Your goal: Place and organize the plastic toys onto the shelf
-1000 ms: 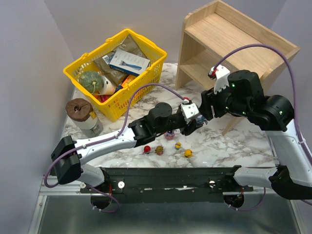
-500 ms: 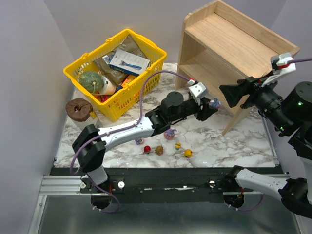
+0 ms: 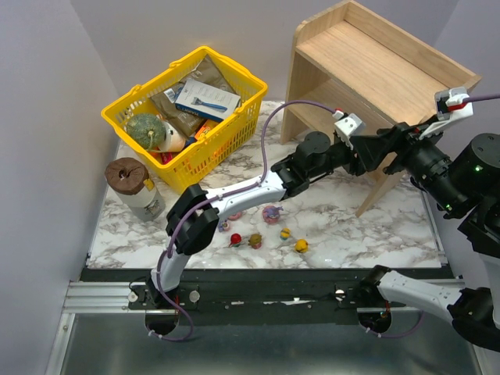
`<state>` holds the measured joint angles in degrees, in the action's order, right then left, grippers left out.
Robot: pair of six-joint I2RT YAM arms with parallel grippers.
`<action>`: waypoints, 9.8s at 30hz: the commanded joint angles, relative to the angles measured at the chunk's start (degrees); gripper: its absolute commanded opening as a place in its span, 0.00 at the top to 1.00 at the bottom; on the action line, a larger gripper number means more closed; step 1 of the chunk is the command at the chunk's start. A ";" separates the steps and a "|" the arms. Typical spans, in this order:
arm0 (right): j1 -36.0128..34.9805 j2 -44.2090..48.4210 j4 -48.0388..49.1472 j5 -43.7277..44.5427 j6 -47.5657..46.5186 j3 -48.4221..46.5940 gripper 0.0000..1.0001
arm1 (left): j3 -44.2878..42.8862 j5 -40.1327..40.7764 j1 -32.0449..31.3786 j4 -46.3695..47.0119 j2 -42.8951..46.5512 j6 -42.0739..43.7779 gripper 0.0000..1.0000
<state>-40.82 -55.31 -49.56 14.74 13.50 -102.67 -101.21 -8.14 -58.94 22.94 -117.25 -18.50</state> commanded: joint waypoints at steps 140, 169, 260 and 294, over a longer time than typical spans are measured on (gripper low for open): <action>-1.98 -33.72 26.09 -27.92 -22.46 41.94 0.59 | 55.94 31.88 13.06 -28.48 71.02 7.96 0.01; -1.98 -25.74 -11.17 -37.32 -16.14 14.17 0.99 | 54.98 -9.00 13.23 -24.53 60.30 15.60 0.01; -1.98 2.22 2.45 -11.14 -4.18 6.52 0.11 | 6.22 -4.34 8.23 8.36 3.27 6.29 1.00; -1.98 -1.03 -2.56 -2.35 -5.41 7.40 0.11 | -0.31 -0.65 7.35 12.48 -10.98 12.71 0.64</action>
<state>-42.44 -55.72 -50.02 10.17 8.47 -95.29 -103.37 -8.14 -51.13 32.10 -126.48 -4.19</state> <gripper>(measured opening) 0.888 0.518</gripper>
